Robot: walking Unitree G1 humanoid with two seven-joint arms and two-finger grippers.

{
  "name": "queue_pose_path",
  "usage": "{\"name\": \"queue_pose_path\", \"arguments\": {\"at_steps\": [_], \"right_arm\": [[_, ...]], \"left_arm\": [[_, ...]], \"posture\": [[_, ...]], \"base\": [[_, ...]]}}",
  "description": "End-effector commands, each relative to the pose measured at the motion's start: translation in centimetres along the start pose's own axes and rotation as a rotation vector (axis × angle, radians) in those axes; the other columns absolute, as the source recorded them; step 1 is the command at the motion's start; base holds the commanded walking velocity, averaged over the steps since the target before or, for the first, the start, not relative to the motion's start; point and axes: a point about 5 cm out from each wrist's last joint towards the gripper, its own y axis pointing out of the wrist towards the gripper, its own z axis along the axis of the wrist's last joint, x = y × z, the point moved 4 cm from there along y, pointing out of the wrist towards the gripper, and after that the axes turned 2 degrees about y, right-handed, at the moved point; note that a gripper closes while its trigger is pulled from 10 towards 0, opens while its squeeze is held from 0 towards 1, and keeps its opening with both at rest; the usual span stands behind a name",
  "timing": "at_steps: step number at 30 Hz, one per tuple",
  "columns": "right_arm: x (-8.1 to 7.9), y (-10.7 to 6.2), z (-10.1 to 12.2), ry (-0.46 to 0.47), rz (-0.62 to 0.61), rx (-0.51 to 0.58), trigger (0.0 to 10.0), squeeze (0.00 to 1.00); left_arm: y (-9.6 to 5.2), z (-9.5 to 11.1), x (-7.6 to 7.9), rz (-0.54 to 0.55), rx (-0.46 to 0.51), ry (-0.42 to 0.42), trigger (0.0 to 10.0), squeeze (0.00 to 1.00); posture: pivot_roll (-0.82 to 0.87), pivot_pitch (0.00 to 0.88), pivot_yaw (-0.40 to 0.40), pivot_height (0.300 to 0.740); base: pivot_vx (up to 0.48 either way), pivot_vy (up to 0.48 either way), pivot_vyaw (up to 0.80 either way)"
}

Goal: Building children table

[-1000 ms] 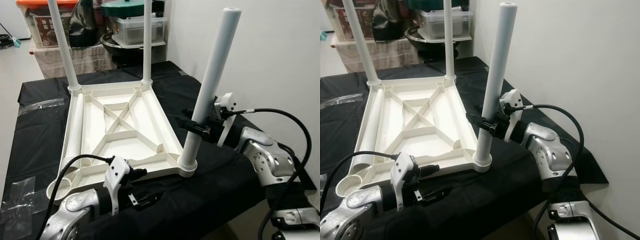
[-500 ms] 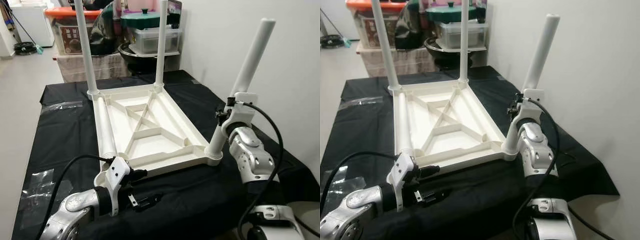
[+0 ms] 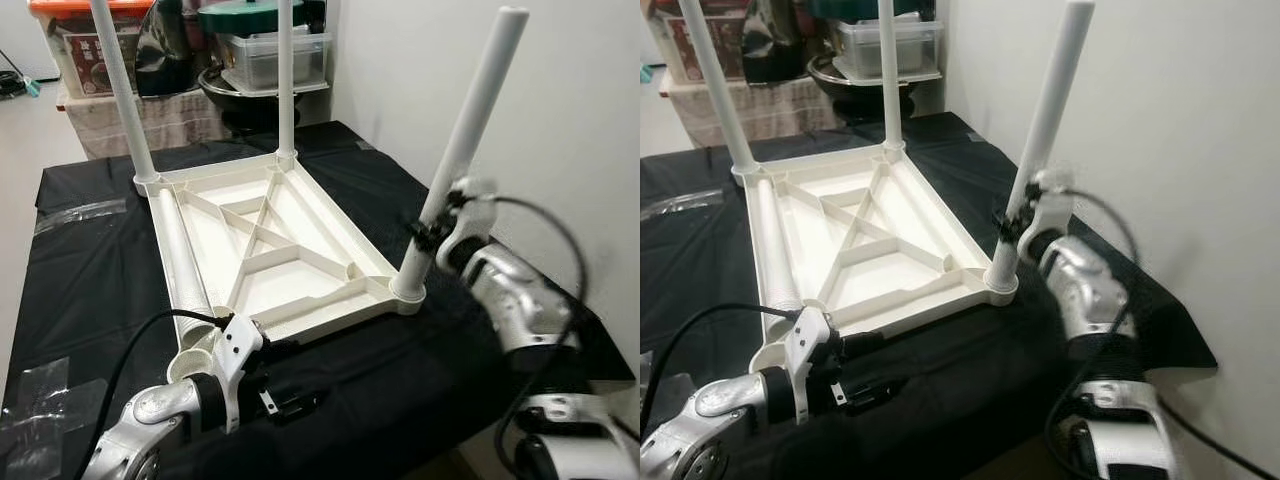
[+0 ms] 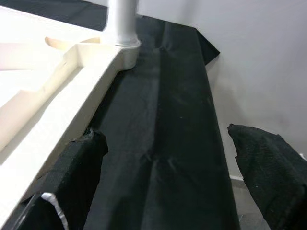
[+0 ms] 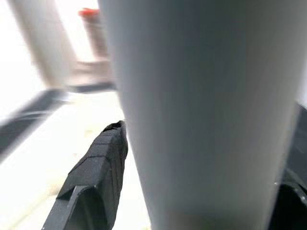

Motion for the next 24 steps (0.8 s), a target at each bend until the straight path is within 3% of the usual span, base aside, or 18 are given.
{"name": "queue_pose_path", "arguments": {"at_steps": [1,7,8,12,13,15,16,17,18,19,21,22,24], "right_arm": [[-4.5,-0.4,-0.1,-0.026,0.291,-0.015,10.0,0.00],[-6.0,-1.0,-2.5,-0.070,0.395,-0.083,10.0,0.00],[-6.1,-1.1,-2.7,-0.067,0.404,-0.082,6.7,0.00],[-6.2,-1.1,-2.8,-0.060,0.423,-0.082,6.7,0.00],[-5.3,-0.8,-3.2,-0.063,0.363,-0.101,0.0,0.00],[-2.6,-0.1,-4.7,-0.093,0.174,-0.196,0.0,0.00],[-2.6,-0.1,-4.7,-0.093,0.174,-0.196,0.0,0.00],[-0.6,0.4,-5.4,-0.107,0.009,-0.239,0.0,0.00],[-0.6,0.4,-5.4,-0.107,0.009,-0.239,0.0,0.00],[2.8,0.2,-6.1,-0.112,-0.265,-0.283,0.0,0.00],[2.8,0.2,-6.1,-0.112,-0.265,-0.283,0.0,0.00],[8.0,-2.4,-7.4,-0.044,-0.749,-0.305,0.0,0.00],[8.0,-2.4,-7.4,-0.044,-0.749,-0.305,0.0,0.00]], "left_arm": [[-0.1,-0.2,0.0,0.007,-0.003,-0.004,10.0,0.00],[-0.1,-0.2,0.1,0.006,-0.005,-0.001,10.0,0.00],[-0.2,-0.2,0.0,0.006,-0.005,0.000,10.0,0.00],[-0.2,-0.1,0.0,0.007,-0.005,0.000,10.0,0.00],[-0.3,-0.2,0.0,0.006,-0.008,0.002,10.0,0.00],[-0.3,-0.2,0.0,0.003,-0.011,0.003,10.0,0.00],[-0.3,-0.2,0.0,0.003,-0.011,0.003,10.0,0.00],[-0.3,-0.2,-0.1,0.002,-0.011,0.003,10.0,0.00],[-0.3,-0.2,-0.1,0.002,-0.011,0.003,10.0,0.00],[-0.3,-0.2,-0.1,0.001,-0.009,0.002,10.0,0.00],[-0.3,-0.2,-0.1,0.001,-0.009,0.002,10.0,0.00],[0.1,-0.1,0.1,-0.006,-0.004,0.001,10.0,0.00],[0.1,-0.1,0.1,-0.006,-0.004,0.001,10.0,0.00]], "posture": [[0.10,0.000,-0.076,0.740],[0.10,0.000,-0.076,0.740],[0.11,0.000,-0.074,0.740],[0.11,0.000,-0.074,0.740],[0.11,0.000,-0.071,0.740],[0.11,0.000,-0.071,0.740],[0.11,0.000,-0.071,0.740],[0.10,0.000,-0.070,0.740],[0.10,0.000,-0.070,0.740],[0.10,0.000,-0.069,0.740],[0.10,0.000,-0.069,0.740],[0.10,0.000,-0.070,0.740],[0.10,0.000,-0.070,0.740]], "base": [[0.000,0.000,0.00],[0.000,0.000,0.00],[0.000,0.000,0.00],[0.000,0.000,0.00],[0.000,0.000,0.00],[0.000,0.000,0.00],[0.000,0.000,0.00],[0.000,0.000,0.00],[0.000,0.000,0.00],[0.000,0.000,0.00],[0.000,0.000,0.00],[0.000,0.000,0.00],[0.000,0.000,0.00]]}}
